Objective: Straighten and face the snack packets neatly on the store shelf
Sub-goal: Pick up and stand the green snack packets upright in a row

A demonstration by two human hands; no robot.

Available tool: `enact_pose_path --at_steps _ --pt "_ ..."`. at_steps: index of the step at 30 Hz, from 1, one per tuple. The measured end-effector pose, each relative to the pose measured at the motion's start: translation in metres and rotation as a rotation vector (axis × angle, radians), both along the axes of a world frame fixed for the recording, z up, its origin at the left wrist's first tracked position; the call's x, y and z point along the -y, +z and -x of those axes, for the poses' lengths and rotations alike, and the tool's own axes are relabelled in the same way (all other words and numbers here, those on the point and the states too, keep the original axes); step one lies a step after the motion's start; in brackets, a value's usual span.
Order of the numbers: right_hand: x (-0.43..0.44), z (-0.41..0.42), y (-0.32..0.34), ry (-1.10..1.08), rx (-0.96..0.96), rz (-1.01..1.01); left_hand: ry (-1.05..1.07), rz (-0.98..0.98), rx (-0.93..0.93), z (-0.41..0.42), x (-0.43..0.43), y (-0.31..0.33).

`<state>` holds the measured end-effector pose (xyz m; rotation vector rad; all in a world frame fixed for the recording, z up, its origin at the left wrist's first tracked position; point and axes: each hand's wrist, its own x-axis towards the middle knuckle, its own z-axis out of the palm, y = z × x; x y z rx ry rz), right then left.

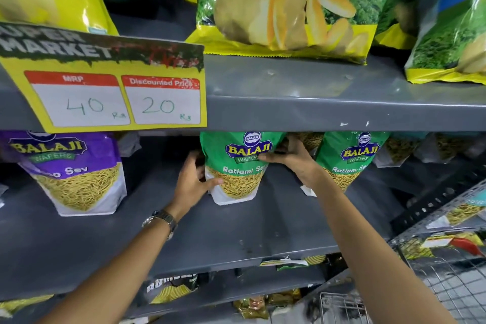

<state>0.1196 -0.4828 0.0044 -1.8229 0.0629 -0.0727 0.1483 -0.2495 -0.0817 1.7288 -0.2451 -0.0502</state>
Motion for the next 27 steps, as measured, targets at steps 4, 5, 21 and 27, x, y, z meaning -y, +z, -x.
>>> enact_pose_path --at_steps 4,5,21,27 --pt "-0.004 0.006 0.0 -0.069 0.022 -0.015 -0.007 0.037 0.008 0.007 0.002 -0.011" --pt "-0.006 0.007 -0.001 -0.081 0.042 -0.017 -0.016 0.039 0.008 0.01 0.003 -0.013" --pt "-0.02 0.024 -0.02 -0.16 0.184 -0.207 0.077 0.08 0.06 0.026 0.025 -0.013" --pt "0.014 0.059 -0.032 -0.497 0.417 -0.281 0.337 0.299 0.336 0.089 0.059 -0.021"
